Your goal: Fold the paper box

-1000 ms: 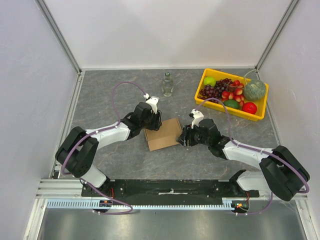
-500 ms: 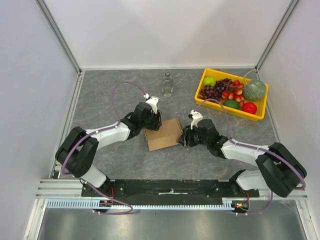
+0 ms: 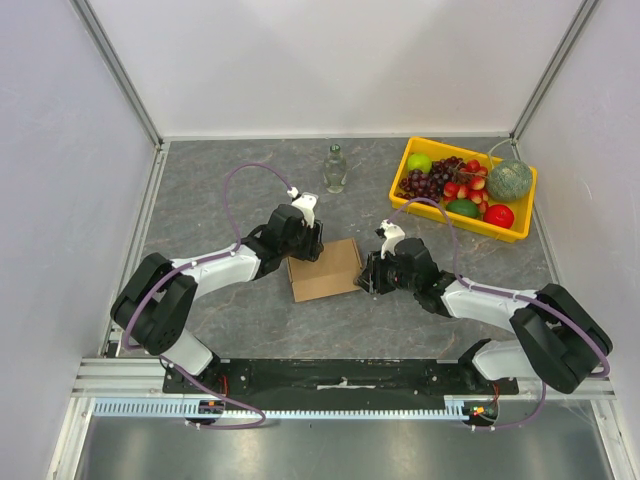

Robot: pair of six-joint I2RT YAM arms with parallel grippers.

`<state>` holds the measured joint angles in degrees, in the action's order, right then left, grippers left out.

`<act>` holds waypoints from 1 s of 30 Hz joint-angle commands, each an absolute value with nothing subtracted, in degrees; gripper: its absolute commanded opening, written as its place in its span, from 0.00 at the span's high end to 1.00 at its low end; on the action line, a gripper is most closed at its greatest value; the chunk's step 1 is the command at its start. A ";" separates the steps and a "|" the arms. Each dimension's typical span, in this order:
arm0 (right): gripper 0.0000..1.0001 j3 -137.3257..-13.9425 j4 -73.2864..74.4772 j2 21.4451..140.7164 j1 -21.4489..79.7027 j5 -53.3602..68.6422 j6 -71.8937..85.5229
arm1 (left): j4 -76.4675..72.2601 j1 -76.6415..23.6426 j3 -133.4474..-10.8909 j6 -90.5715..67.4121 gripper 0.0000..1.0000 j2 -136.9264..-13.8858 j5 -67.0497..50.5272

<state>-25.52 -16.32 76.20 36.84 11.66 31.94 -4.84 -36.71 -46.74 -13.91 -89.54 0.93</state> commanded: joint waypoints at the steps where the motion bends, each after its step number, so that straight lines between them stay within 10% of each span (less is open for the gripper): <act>1: 0.53 -25.58 -19.07 76.99 36.56 12.66 32.34 | -6.77 -36.65 -46.23 -11.78 0.45 -88.77 0.26; 30: 0.46 -25.49 -18.28 76.20 36.56 12.66 31.20 | -8.35 -36.56 -42.98 -8.09 0.40 -86.48 1.41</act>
<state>-25.52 -16.75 76.77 36.84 12.01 31.92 -4.97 -36.71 -43.42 -11.18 -85.78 1.04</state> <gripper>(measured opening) 0.542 0.605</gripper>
